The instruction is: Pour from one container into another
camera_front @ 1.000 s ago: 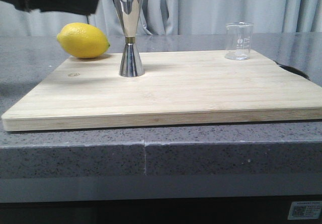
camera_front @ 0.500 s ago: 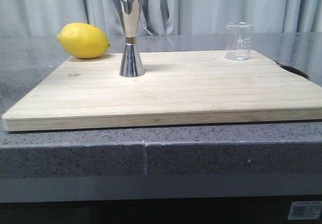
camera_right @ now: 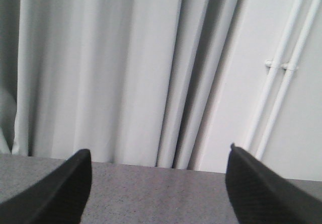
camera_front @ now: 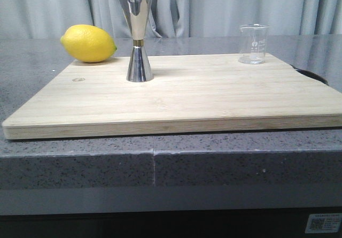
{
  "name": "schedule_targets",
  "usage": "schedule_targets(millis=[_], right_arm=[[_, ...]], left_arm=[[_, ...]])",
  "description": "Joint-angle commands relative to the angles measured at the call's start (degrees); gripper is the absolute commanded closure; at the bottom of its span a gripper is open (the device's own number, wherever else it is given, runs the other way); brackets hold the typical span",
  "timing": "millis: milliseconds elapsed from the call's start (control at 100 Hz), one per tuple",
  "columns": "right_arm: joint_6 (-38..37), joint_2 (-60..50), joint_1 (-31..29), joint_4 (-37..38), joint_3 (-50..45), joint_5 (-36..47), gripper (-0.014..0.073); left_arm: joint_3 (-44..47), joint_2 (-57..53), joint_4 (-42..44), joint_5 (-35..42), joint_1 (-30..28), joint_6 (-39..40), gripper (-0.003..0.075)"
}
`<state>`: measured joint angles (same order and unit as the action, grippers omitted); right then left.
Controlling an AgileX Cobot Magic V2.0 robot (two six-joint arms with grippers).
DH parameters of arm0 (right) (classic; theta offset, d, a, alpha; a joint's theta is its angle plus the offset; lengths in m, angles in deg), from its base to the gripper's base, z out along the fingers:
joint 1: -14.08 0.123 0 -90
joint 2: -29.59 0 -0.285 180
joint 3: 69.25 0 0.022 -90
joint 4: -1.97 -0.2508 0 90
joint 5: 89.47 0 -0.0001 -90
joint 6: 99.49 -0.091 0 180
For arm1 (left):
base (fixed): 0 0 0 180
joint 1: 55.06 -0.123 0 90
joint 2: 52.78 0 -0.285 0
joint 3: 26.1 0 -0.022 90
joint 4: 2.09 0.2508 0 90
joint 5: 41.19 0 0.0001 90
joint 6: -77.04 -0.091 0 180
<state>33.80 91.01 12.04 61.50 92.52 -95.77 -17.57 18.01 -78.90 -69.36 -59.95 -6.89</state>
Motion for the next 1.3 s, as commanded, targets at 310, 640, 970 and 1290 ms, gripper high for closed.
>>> schedule_targets(millis=[310,640,970,1290], right_arm=[[0.0,-8.2,-0.2,1.6,-3.0,-3.1,0.0095],[0.0,-13.7,-0.1,1.5,-16.1,7.1,0.0095],[0.0,-20.1,-0.1,0.2,-27.4,12.1,0.0188],[0.0,-26.2,-0.1,-0.6,-33.6,11.9,0.0242]], left_arm=[[12.7,-14.6,6.4,16.4,-0.3,8.9,0.0208],[31.1,-21.3,0.1,22.4,-0.3,8.9,0.0257],[36.3,-21.6,-4.2,18.6,-0.3,8.9,0.0257],[36.8,-23.2,-4.6,14.6,-0.3,5.1,0.0314]])
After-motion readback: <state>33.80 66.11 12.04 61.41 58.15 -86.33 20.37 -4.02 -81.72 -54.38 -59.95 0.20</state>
